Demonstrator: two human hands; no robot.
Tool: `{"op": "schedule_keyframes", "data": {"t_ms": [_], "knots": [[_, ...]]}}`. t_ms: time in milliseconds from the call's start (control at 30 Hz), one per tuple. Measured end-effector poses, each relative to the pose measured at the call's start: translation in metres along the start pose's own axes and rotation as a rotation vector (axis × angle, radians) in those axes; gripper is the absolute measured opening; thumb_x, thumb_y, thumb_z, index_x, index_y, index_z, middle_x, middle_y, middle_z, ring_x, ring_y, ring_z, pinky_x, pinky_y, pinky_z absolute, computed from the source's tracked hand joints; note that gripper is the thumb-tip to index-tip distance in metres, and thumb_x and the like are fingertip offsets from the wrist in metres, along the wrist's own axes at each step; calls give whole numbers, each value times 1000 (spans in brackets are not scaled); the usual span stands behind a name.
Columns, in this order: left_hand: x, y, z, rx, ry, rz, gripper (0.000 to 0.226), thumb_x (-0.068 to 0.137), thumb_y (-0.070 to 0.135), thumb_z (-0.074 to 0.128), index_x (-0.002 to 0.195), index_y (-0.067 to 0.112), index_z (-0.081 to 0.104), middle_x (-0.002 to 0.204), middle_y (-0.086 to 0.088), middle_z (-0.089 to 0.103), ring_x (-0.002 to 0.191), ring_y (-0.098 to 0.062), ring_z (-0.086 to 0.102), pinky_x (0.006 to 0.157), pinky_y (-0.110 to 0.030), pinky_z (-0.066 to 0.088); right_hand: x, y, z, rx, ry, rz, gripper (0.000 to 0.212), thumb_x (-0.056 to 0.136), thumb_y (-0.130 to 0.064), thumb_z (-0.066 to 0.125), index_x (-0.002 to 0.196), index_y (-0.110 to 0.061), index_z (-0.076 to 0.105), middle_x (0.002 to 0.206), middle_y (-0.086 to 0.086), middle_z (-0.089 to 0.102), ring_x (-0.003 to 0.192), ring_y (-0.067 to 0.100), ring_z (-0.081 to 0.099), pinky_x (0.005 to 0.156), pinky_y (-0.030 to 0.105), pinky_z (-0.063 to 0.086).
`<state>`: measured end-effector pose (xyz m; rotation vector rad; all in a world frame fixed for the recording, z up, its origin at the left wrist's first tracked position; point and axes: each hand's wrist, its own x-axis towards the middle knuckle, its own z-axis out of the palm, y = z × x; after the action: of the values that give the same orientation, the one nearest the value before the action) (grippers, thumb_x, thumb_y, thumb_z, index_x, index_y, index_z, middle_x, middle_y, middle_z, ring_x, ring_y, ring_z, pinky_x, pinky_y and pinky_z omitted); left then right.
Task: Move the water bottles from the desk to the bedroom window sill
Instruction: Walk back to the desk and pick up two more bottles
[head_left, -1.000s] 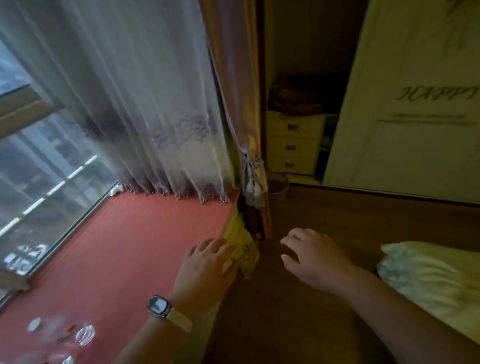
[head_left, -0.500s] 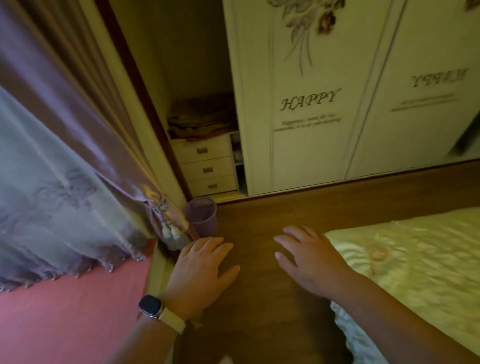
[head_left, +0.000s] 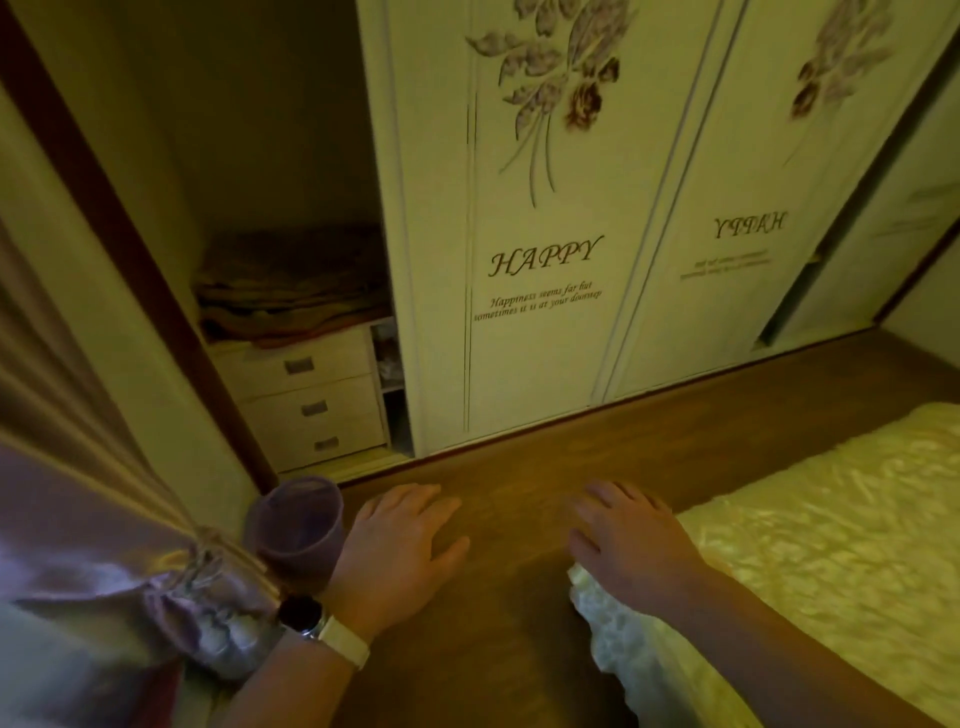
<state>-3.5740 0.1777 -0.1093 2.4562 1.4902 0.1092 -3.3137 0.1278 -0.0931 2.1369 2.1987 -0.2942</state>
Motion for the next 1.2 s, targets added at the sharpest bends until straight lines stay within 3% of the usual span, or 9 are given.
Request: {"op": "schedule_keyframes", "data": {"t_ms": [200, 533, 633, 800, 967, 1100, 1200], "knots": [[90, -36, -33, 40, -23, 115, 55, 99, 57, 35, 150, 37, 31, 159, 11, 28, 146, -13, 21, 119, -40, 16, 73, -3, -22, 84, 123, 143, 42, 100, -48, 36, 136, -31, 52, 143, -6, 47, 130, 18, 45, 102, 35, 40], [229, -22, -11, 53, -78, 281, 50, 99, 47, 42, 148, 35, 37, 154, 9, 37, 142, -15, 29, 116, -38, 23, 142, 56, -9, 150, 32, 320, 50, 99, -52, 34, 141, -31, 48, 147, -4, 47, 132, 20, 46, 104, 37, 41], [280, -13, -6, 83, -73, 278, 53, 99, 45, 42, 150, 35, 32, 154, 9, 34, 143, -15, 28, 117, -36, 22, 177, 89, -8, 229, 50, 337, 65, 89, -57, 22, 140, -30, 50, 143, -3, 51, 127, 19, 51, 101, 33, 42], [371, 1, -13, 129, -63, 257, 55, 95, 49, 39, 148, 35, 37, 154, 7, 37, 142, -16, 30, 117, -38, 23, 250, 163, -10, 285, 46, 340, 47, 101, -45, 40, 144, -28, 47, 146, -1, 49, 128, 20, 49, 101, 30, 41], [464, 50, -21, 128, -22, 310, 53, 90, 49, 46, 139, 29, 54, 142, 2, 54, 132, -21, 48, 107, -42, 37, 300, 244, -41, 340, 68, 372, 46, 101, -44, 39, 145, -30, 43, 144, -4, 47, 127, 16, 47, 100, 29, 40], [530, 102, -24, 84, 10, 404, 63, 89, 58, 28, 138, 28, 55, 139, 1, 57, 128, -21, 51, 104, -42, 39, 321, 308, -64, 275, 131, 399, 46, 100, -46, 39, 142, -29, 46, 142, -3, 50, 127, 18, 48, 101, 31, 39], [569, 134, -25, 52, 24, 472, 64, 91, 60, 27, 136, 26, 57, 137, -1, 59, 127, -22, 52, 102, -43, 41, 327, 341, -77, 282, 141, 444, 48, 99, -49, 40, 143, -31, 45, 145, -5, 48, 131, 17, 46, 105, 32, 37]]}}
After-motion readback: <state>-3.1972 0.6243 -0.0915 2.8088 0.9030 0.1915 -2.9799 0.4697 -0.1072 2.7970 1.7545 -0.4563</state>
